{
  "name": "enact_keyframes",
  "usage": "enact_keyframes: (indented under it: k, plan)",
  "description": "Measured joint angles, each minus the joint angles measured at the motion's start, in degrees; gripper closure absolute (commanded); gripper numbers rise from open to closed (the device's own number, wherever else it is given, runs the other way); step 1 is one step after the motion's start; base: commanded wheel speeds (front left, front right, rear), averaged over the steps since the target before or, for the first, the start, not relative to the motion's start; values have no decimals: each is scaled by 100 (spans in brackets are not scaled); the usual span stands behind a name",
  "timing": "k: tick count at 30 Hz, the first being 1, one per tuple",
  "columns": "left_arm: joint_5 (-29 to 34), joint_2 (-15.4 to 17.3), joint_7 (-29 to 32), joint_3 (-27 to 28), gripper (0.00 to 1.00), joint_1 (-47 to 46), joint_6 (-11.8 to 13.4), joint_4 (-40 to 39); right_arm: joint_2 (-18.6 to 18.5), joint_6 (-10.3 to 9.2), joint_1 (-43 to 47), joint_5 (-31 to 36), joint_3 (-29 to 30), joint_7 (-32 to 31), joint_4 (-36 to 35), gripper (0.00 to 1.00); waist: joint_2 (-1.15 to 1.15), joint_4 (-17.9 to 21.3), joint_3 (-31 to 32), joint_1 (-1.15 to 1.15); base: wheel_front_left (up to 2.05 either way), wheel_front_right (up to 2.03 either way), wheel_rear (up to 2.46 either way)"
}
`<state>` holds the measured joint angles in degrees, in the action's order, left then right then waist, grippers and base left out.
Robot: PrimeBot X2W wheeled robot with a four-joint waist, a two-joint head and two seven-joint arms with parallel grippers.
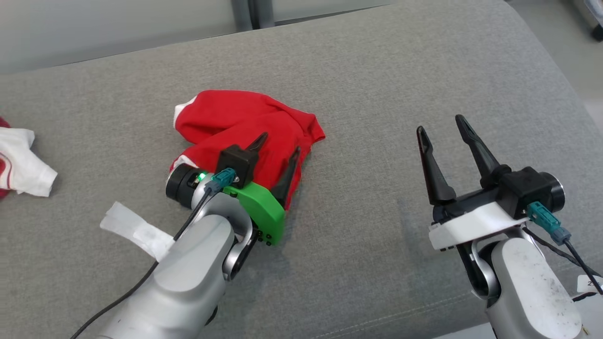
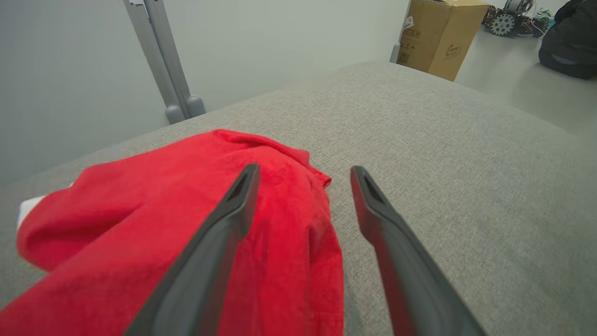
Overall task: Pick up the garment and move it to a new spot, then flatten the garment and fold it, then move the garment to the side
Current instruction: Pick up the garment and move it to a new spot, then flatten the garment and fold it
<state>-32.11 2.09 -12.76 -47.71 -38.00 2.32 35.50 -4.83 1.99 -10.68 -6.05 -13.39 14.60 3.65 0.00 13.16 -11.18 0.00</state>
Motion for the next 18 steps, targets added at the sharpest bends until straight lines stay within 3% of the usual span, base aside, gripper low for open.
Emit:
enact_keyframes:
  k: [9, 18]
  plan:
    - [-24, 54, -49, 223, 0, 280, 130, 308, -24, 46, 286, 2, -22, 0, 43, 0, 0, -683, 143, 0, 0, 0, 0]
    - [-152, 530, -100, 554, 0, 689, 252, 583, 34, 102, 311, 9, -218, 0, 59, 0, 0, -1115, 220, 0, 0, 0, 0]
